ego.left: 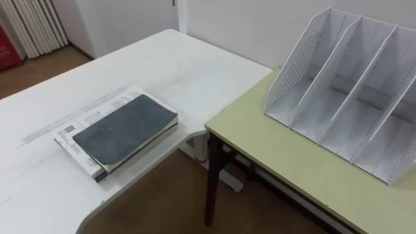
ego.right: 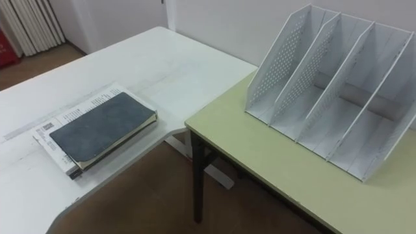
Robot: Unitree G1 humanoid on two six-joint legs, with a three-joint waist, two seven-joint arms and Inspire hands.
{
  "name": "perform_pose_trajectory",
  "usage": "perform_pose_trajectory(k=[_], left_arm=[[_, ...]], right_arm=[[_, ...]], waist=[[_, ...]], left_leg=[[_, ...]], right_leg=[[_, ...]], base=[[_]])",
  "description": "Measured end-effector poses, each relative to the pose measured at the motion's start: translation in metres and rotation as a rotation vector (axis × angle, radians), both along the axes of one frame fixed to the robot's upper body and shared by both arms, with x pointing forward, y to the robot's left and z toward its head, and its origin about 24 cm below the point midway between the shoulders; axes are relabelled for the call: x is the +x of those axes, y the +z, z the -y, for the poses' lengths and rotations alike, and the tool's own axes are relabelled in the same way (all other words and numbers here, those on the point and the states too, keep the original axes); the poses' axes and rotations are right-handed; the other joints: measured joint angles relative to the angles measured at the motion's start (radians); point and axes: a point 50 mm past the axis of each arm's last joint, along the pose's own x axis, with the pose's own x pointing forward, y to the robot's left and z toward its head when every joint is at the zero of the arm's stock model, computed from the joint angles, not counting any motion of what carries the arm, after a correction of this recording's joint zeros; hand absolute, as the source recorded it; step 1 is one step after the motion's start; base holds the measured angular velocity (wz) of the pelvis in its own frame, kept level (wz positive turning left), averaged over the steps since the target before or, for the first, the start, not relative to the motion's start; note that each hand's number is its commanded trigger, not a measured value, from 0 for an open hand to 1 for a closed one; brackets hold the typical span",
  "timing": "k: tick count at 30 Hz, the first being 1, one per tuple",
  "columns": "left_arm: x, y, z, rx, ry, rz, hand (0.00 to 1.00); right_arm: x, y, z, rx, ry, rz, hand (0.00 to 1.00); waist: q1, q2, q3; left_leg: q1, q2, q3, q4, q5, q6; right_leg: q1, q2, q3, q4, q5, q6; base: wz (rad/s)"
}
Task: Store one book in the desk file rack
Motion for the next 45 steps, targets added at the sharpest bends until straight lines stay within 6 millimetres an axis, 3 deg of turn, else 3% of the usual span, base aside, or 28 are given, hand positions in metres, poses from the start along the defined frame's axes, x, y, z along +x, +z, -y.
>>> perform_pose_trajectory(k=[7,13,21,25,29,33,38,45], left_arm=[[0.001,0.001,-0.001,0.009,0.006,0.008,0.00],[0.020,0.005,0.000,0.036,-0.075,0.076,0.00],[0.057,0.017,0.009,0.138,-0.370,0.172,0.00],[0.077,0.026,0.023,0.195,-0.586,0.241,0.00],[0.113,0.053,0.048,0.322,-0.866,0.415,0.00],[0.130,0.073,0.068,0.397,-1.009,0.553,0.00],[0.146,0.102,0.094,0.498,-1.173,0.728,0.00],[0.162,0.143,0.095,0.695,-1.177,0.960,0.00]], right_arm=[[0.002,0.000,-0.001,0.002,0.004,0.017,0.00],[0.008,0.000,-0.006,0.010,0.030,0.048,0.00],[0.019,0.002,-0.008,0.018,0.081,0.098,0.00],[0.025,0.003,-0.008,0.015,0.105,0.120,0.00],[0.032,0.004,-0.009,0.021,0.132,0.132,0.00],[0.039,0.004,-0.012,0.024,0.145,0.148,0.00],[0.040,0.004,-0.012,0.028,0.151,0.145,0.00],[0.044,0.005,-0.013,0.039,0.157,0.153,0.00]], waist=[[0.001,-0.001,-0.0053],[-0.002,-0.004,0.0005],[-0.021,0.000,-0.0025],[-0.040,0.008,-0.0017],[-0.065,0.013,-0.0011],[-0.110,0.014,-0.0002],[-0.127,0.013,0.0033],[-0.136,0.013,0.0033]], left_leg=[[-0.002,0.000,0.000,0.002,0.000,0.000],[0.004,0.000,-0.002,0.003,0.000,0.000],[-0.013,-0.002,-0.011,0.006,0.000,0.001],[-0.013,-0.003,-0.013,0.006,0.000,0.001],[-0.013,-0.003,-0.010,0.004,0.000,0.001],[-0.008,-0.003,-0.010,0.002,0.001,0.001],[-0.005,-0.002,-0.010,0.002,0.001,0.001],[-0.006,-0.002,-0.013,0.003,0.001,0.001]], right_leg=[[0.001,0.000,-0.001,-0.001,0.002,0.000],[0.014,0.000,-0.002,-0.005,0.002,0.000],[0.004,0.001,-0.006,-0.005,0.005,0.002],[0.004,-0.001,-0.010,-0.005,0.006,0.002],[0.004,0.000,-0.003,-0.006,0.005,0.002],[0.008,0.000,-0.002,-0.006,0.005,0.002],[0.010,0.000,-0.003,-0.007,0.005,0.002],[0.012,0.000,-0.008,-0.009,0.005,0.002]], base=[[0.00],[0.02],[0.01],[0.01],[-0.03],[-0.02],[0.00],[0.01]])
